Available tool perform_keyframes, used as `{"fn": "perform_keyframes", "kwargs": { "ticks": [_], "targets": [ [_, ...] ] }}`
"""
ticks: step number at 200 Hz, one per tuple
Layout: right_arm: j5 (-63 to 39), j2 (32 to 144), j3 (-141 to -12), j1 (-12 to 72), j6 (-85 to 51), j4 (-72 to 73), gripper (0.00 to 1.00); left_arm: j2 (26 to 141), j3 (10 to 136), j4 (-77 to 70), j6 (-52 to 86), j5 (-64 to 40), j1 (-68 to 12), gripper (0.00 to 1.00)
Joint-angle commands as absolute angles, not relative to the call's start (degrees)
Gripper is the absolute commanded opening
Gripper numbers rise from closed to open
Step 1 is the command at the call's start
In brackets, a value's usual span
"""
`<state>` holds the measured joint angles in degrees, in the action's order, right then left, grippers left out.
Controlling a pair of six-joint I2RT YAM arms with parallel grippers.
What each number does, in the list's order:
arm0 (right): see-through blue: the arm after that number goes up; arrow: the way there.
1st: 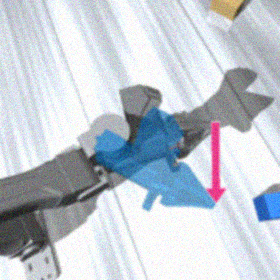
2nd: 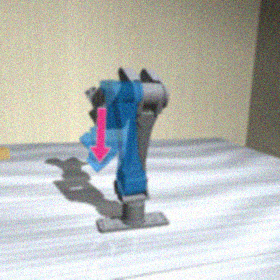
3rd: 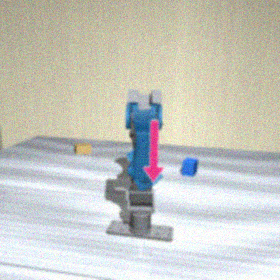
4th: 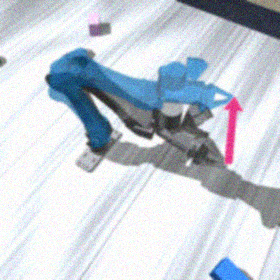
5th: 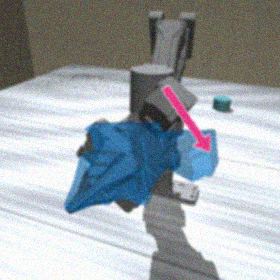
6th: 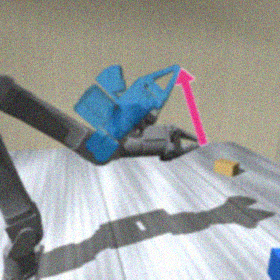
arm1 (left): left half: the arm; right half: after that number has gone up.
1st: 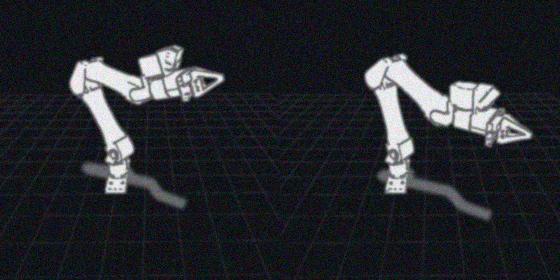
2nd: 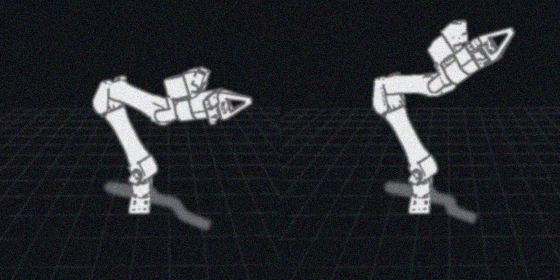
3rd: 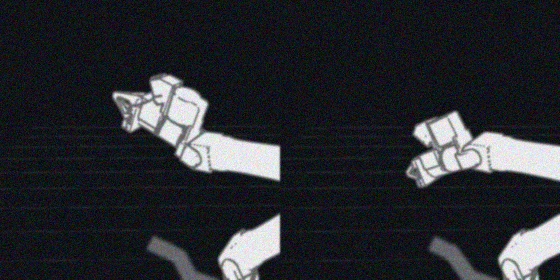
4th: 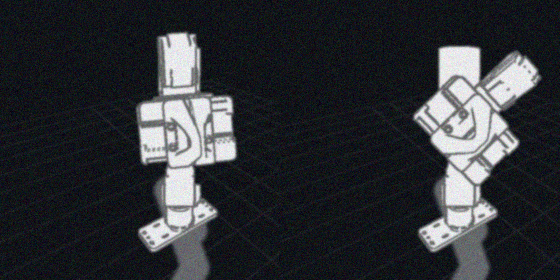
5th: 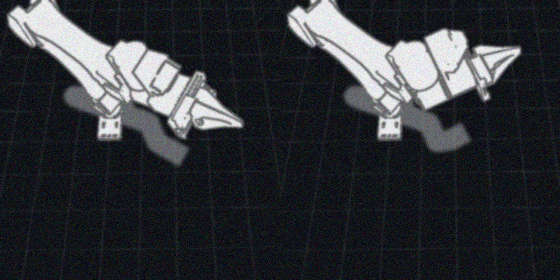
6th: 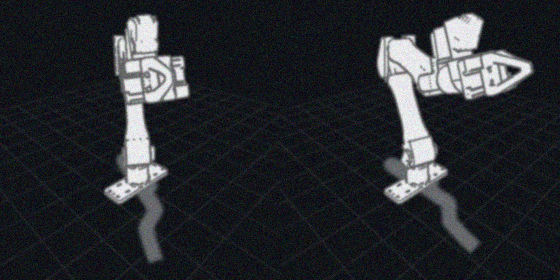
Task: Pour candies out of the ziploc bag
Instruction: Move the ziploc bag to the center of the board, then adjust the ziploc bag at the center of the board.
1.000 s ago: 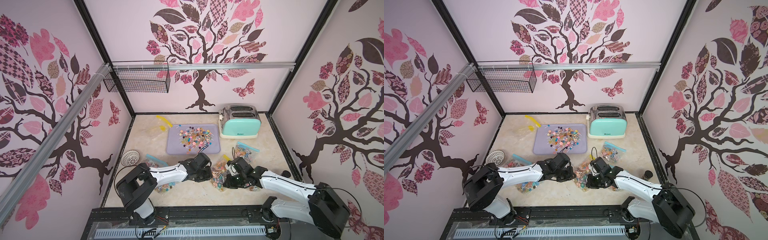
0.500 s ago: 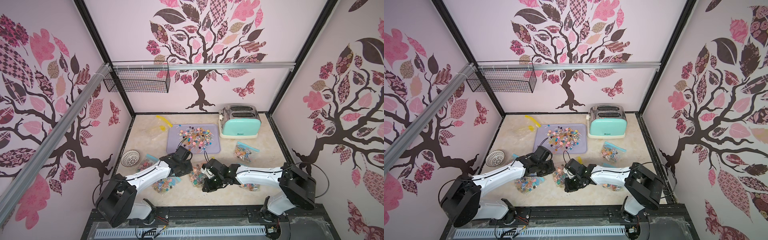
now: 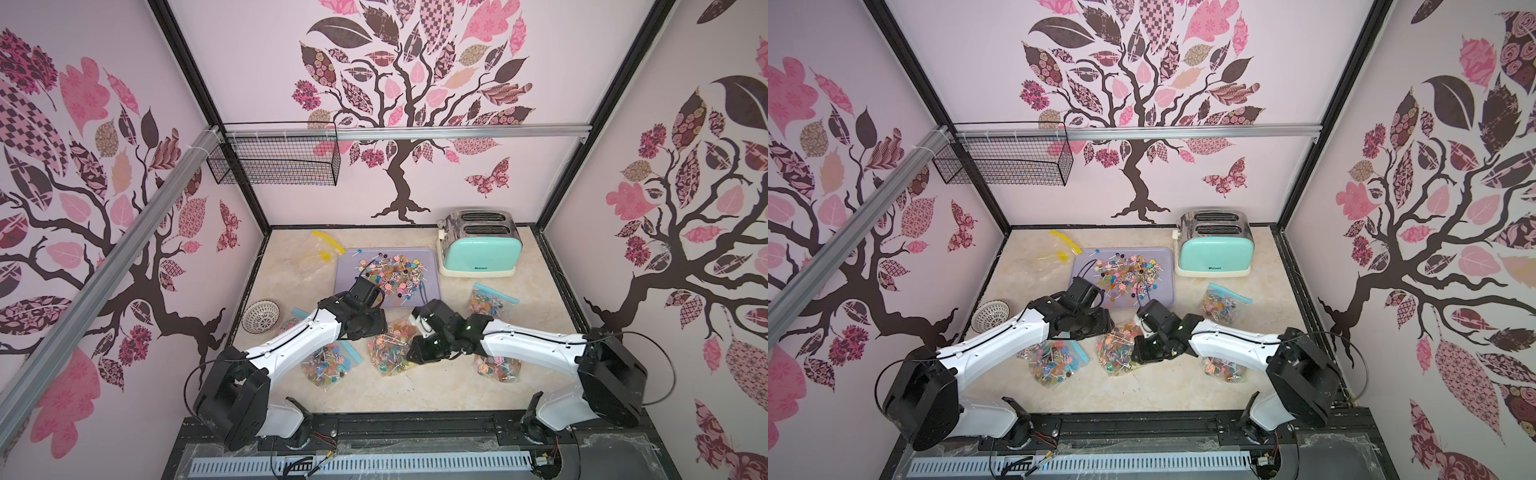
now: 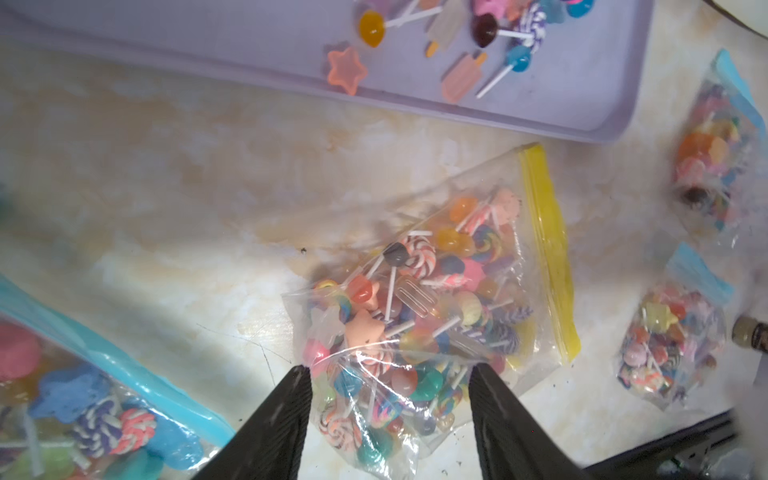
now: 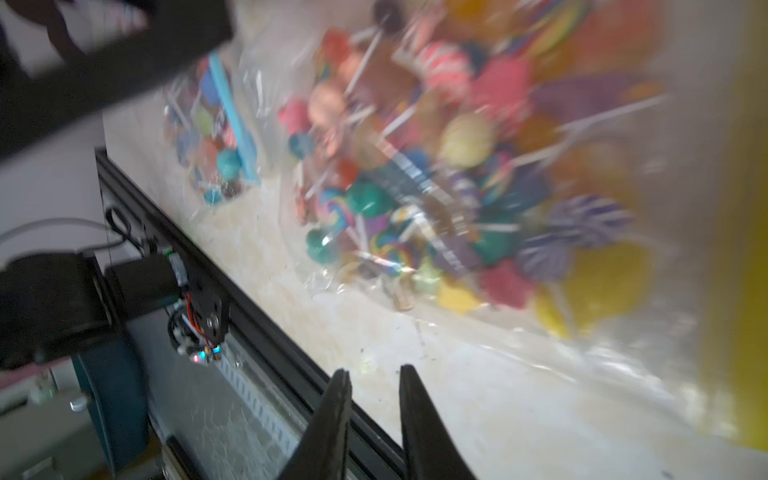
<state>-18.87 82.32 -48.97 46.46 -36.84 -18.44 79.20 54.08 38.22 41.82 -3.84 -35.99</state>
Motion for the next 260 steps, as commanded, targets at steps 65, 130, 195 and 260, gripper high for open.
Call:
{"fn": "perform_keyframes", "kwargs": {
  "ticks": [65,130,195,260],
  "targets": [
    [-19.0,93.3,-53.3,35.0,-27.7,-18.1,0.06,80.0,58.8,41.3,42.8,-3.8,-42.8,0.64],
    [-20.7,91.8,-43.3,41.5,-33.1,-12.1,0.05,73.7,50.5,45.6,45.1,-7.4,-43.2,0.44],
    [-20.7,88.0,-31.4,52.1,-46.1,-3.0,0.02,72.8,52.3,52.1,42.9,-4.5,-43.2,0.60],
    [-9.0,75.4,-41.6,48.1,-39.2,-23.5,0.23,74.1,58.5,52.6,41.2,-6.8,-47.5,0.44]
  ]
}}
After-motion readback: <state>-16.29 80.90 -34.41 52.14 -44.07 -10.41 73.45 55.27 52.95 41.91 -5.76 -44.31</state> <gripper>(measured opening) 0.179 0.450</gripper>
